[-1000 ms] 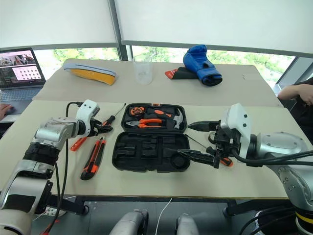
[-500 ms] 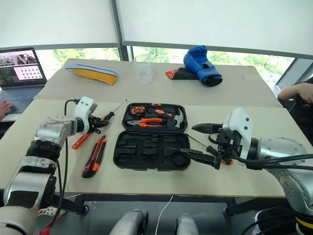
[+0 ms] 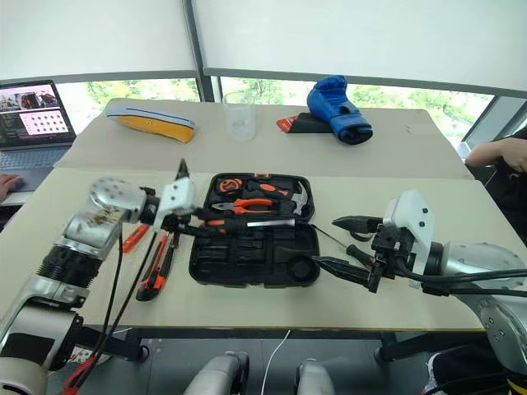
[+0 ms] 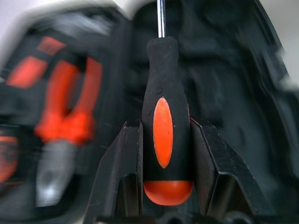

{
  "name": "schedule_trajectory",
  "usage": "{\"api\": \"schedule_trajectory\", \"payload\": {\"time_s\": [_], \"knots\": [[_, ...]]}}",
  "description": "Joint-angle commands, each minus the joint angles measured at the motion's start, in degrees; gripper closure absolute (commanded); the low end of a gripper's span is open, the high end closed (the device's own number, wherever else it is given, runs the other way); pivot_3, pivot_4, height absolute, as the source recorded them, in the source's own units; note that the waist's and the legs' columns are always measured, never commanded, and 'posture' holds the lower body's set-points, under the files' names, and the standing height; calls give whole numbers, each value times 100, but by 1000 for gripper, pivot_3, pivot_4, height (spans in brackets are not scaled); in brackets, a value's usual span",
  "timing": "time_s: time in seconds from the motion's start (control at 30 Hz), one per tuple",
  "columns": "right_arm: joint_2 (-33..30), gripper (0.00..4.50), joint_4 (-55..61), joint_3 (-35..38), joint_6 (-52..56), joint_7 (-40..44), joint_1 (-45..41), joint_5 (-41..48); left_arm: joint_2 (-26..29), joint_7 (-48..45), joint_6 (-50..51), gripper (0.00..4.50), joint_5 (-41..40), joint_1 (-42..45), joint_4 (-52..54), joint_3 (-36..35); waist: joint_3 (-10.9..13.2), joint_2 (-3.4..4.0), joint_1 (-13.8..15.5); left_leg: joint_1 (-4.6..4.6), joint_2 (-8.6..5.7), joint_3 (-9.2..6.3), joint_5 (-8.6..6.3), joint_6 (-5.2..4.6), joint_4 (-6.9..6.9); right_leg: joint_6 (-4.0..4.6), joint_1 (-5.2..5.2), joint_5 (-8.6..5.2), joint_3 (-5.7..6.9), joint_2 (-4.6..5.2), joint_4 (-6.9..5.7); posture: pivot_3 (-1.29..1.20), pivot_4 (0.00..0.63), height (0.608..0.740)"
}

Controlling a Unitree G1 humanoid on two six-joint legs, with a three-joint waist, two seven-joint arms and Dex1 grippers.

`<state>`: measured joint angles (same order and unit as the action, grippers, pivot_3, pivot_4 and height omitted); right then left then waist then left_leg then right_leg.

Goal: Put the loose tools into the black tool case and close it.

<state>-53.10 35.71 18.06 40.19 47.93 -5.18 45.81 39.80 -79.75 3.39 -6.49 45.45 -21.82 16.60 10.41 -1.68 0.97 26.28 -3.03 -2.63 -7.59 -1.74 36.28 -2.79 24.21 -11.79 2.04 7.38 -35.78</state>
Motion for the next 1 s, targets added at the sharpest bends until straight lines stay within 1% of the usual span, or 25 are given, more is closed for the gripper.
{"api": "schedule_trajectory", "payload": {"time_s": [0.03,0.2,0.37,0.57,0.63,0.67,0.73,0.87,1.0], "knots": [[2,0,276,310,-51,-140,83,60,10,-46,-526,3607,268,238,-426,-7,0,0,-1,0,0,0,0,1,0,-1,-1,0,1,1,0,0,150,740],[28,0,336,348,-62,-254,168,60,-202,143,-766,3607,495,356,-877,-16,0,0,20,0,-3,0,-7,12,5,-7,-6,3,3,6,2,0,150,740],[38,0,356,349,-72,-310,186,78,-446,314,-761,3607,588,654,-1322,-116,0,-1,48,4,-4,0,-6,11,12,-15,-6,7,6,6,2,0,150,740],[59,0,372,332,-78,-363,194,96,-532,220,-1021,3607,672,795,-1625,-82,0,-1,39,4,-4,0,6,-10,14,-16,-7,8,7,5,1,0,150,740],[78,0,386,328,-77,-383,197,109,-546,173,-1063,2602,675,789,-1673,-79,0,-1,28,4,-3,0,7,-11,14,-16,-6,8,7,4,1,0,150,740],[87,0,391,325,-75,-390,197,111,-552,170,-1087,2329,679,790,-1696,-85,0,-1,27,4,-3,0,7,-11,14,-16,-6,8,7,3,1,0,150,740],[98,0,403,332,-75,-393,209,107,-562,225,-1135,1530,702,805,-1734,-108,0,-1,28,4,-3,0,7,-11,14,-16,-7,8,7,3,1,0,150,740],[110,0,426,347,-75,-400,232,120,-560,298,-1167,85,735,837,-1737,-127,0,-1,35,4,-3,0,6,-10,15,-19,-8,9,7,4,1,0,150,740],[115,0,429,342,-80,-406,239,122,-530,154,-1041,38,624,774,-1493,-157,0,-1,37,4,-3,0,5,-8,16,-20,-9,10,7,4,1,0,150,740]]}}
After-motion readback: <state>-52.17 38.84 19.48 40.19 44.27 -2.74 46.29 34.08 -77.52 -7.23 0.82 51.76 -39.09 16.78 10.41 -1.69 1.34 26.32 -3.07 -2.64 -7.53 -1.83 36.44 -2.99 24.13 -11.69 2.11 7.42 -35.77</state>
